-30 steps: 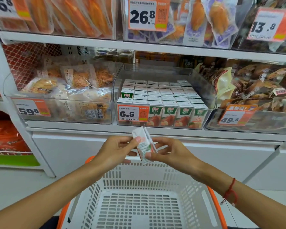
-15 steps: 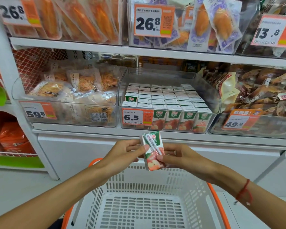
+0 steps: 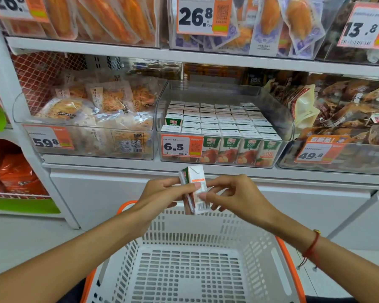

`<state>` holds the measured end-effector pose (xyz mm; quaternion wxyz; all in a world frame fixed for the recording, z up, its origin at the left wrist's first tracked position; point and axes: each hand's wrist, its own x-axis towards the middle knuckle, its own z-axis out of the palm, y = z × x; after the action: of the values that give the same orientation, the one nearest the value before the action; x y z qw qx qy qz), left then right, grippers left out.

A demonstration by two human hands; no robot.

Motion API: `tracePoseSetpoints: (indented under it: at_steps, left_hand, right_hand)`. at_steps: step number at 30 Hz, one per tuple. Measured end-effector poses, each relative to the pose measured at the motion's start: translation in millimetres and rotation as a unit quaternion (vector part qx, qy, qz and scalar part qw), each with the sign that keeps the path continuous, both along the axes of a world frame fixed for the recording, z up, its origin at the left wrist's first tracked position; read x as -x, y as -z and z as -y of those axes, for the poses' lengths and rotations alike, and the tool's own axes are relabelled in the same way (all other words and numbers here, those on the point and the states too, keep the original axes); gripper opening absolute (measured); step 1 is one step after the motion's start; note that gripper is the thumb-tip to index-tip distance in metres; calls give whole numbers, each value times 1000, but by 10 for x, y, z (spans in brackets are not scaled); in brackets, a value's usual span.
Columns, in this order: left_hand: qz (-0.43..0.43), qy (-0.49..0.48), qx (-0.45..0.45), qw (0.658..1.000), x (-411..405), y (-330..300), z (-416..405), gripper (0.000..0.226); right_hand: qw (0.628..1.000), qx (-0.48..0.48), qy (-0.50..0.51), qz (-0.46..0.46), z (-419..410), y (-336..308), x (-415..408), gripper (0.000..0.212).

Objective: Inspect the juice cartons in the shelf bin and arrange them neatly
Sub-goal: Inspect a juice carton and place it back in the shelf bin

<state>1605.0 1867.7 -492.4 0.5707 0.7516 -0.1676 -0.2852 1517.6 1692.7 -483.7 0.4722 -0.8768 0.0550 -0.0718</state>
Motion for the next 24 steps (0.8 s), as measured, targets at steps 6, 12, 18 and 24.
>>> tracePoseSetpoints:
  at_steps: [6,12,18,24]
  left_hand:
    - [-17,138,-47,989,-71,-127,-59,32]
    - [-25,111,-20,993,-53,-131,-30,25]
    - [3,58,14,998,-79,-128,-49,50]
    - [68,45,79,994,-66,-109,-65,60]
  right_hand:
    - [984,-175,13,-21,122,-63,-10,32]
    - [983,-179,-17,-19,132,-71,12,24]
    - [987,-151,-53,-16,129,-41,60,36]
    - [979,-195,-66,-11,121,-67,52,49]
